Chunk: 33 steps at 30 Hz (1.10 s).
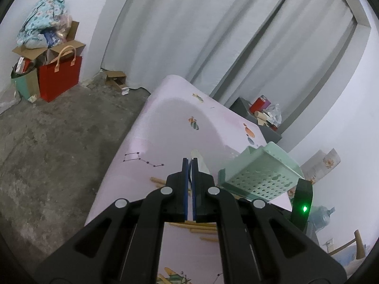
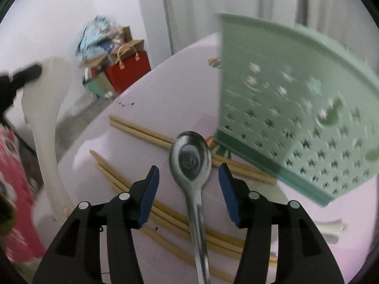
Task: Organize utensils
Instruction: 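Grasp the metal spoon handle with the right gripper while the left gripper holds the paddle, then lift the white paddle with the left gripper while the right gripper lifts the metal spoon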
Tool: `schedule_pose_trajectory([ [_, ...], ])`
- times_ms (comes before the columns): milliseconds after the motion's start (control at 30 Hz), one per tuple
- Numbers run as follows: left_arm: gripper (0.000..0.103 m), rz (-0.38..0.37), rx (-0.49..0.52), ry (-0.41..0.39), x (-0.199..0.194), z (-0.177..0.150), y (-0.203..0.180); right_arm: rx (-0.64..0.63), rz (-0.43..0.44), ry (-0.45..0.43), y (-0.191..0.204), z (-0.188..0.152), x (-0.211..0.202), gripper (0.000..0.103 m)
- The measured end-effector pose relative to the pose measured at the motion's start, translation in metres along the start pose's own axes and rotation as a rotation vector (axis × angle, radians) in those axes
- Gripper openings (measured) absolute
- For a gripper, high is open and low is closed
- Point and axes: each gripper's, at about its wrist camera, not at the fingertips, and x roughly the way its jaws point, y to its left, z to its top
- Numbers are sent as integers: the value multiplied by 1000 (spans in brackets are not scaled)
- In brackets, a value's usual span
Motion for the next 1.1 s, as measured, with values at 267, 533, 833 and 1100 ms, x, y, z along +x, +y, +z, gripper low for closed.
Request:
schedule_pose_trajectory([
  [267, 1, 16, -48, 7, -1, -5, 22, -129, -74, 35, 24, 6, 27, 54],
  [533, 1, 32, -70, 8, 1, -8, 31, -51, -59, 53, 15, 10, 40, 43],
  [833, 1, 35, -86, 10, 3, -11, 36, -22, -49, 47, 5, 9, 32, 12],
  [1100, 1, 34, -64, -6, -2, -11, 25, 52, 33, 16, -9, 10, 6, 3],
])
